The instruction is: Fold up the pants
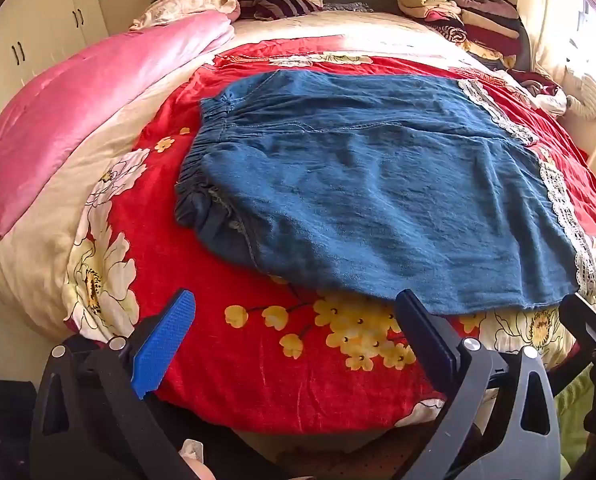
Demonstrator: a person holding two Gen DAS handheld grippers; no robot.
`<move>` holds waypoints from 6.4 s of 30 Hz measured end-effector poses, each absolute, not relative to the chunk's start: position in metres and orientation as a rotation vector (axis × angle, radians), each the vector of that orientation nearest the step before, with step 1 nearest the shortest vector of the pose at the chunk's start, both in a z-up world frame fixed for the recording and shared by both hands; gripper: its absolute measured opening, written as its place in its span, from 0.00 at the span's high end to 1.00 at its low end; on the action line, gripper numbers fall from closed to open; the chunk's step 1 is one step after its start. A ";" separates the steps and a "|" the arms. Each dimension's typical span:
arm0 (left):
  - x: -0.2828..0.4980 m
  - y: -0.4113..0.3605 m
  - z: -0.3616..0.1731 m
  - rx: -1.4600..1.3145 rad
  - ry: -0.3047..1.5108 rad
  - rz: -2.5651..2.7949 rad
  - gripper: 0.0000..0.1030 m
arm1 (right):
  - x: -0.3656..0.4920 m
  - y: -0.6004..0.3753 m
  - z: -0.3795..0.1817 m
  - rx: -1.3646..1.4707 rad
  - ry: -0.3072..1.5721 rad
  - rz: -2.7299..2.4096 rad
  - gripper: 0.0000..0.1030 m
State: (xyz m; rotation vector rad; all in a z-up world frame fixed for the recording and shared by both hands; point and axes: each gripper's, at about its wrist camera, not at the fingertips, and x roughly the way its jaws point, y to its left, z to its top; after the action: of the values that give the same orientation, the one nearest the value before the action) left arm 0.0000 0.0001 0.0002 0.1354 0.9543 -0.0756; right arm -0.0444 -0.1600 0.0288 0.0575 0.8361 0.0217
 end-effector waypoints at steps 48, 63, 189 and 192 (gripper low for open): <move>-0.003 0.001 0.007 0.116 0.944 -0.109 0.04 | -0.044 -0.160 0.033 0.062 0.829 0.018 0.08; 0.000 0.001 0.009 0.115 0.938 -0.113 0.04 | -0.041 -0.157 0.033 0.052 0.826 0.023 0.08; 0.047 0.129 0.047 0.071 0.751 -0.354 0.61 | 0.039 -0.033 -0.006 -0.245 0.922 0.772 0.88; 0.063 0.102 0.028 0.084 0.803 -0.391 0.61 | 0.031 -0.030 0.001 -0.243 0.902 0.786 0.88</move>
State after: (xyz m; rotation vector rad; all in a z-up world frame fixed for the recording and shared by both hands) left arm 0.0626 0.1019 0.0278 0.0839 0.8035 -0.3913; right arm 0.0306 -0.0300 0.0009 -0.2431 0.9024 0.7858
